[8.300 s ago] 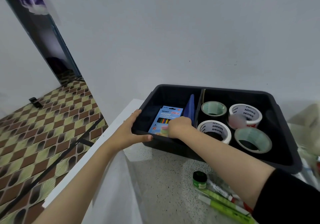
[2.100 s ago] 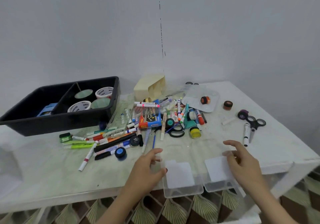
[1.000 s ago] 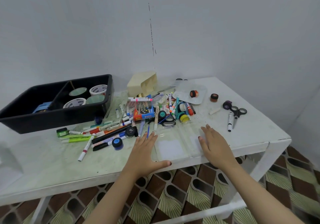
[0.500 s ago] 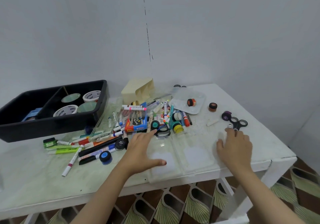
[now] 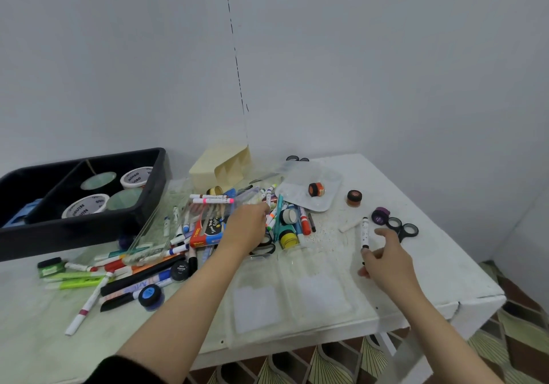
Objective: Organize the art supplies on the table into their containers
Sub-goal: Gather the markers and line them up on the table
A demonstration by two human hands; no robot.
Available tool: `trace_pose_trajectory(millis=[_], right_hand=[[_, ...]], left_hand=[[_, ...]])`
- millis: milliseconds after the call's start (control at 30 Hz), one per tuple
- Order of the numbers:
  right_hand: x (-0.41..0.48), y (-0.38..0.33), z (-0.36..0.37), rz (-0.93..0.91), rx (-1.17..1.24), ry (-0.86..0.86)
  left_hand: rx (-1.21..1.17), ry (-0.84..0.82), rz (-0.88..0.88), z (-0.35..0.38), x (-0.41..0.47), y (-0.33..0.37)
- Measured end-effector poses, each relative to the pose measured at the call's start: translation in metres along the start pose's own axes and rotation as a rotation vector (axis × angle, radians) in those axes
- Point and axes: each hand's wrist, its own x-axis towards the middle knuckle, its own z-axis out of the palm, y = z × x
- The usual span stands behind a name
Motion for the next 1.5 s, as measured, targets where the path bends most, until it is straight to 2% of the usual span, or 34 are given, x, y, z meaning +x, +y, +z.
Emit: trace_pose_trajectory(millis=[200, 433, 600, 700, 767, 900, 967, 1067, 1233, 1400, 1500], right_hand=[[-0.003, 0.000, -0.002, 0.028, 0.333, -0.048], [0.002, 0.011, 0.002, 0.057, 0.351, -0.109], [0.004, 0.011, 0.008, -0.014, 0.342, -0.035], [0.005, 0.013, 0.007, -0.093, 0.212, -0.027], [0.007, 0.016, 0.006, -0.121, 0.189, -0.033], [0.011, 0.017, 0.003, -0.128, 0.283, -0.114], [0.011, 0.019, 0.003, -0.128, 0.354, -0.182], [0.009, 0.015, 0.003, -0.165, 0.347, -0.258], [0.009, 0.006, 0.004, -0.237, 0.211, -0.333], [0.013, 0.001, 0.006, -0.346, -0.033, -0.414], [0.016, 0.000, 0.006, -0.420, -0.217, -0.453]], left_hand=[[0.188, -0.091, 0.007, 0.006, 0.024, 0.010], [0.224, -0.105, -0.105, 0.008, 0.027, 0.017], [0.166, -0.062, -0.182, -0.014, 0.017, 0.031], [0.031, -0.023, -0.224, -0.024, 0.008, 0.032], [-0.166, -0.031, -0.291, -0.027, 0.003, 0.026], [-0.733, -0.135, -0.475, -0.036, -0.015, 0.022], [-0.864, -0.169, -0.501, -0.039, -0.026, 0.024], [-0.877, -0.208, -0.482, -0.038, -0.042, 0.025], [-1.038, -0.307, -0.425, -0.023, -0.069, 0.031], [-0.992, -0.366, -0.317, -0.002, -0.088, 0.037], [-0.965, -0.381, -0.314, 0.004, -0.091, 0.040]])
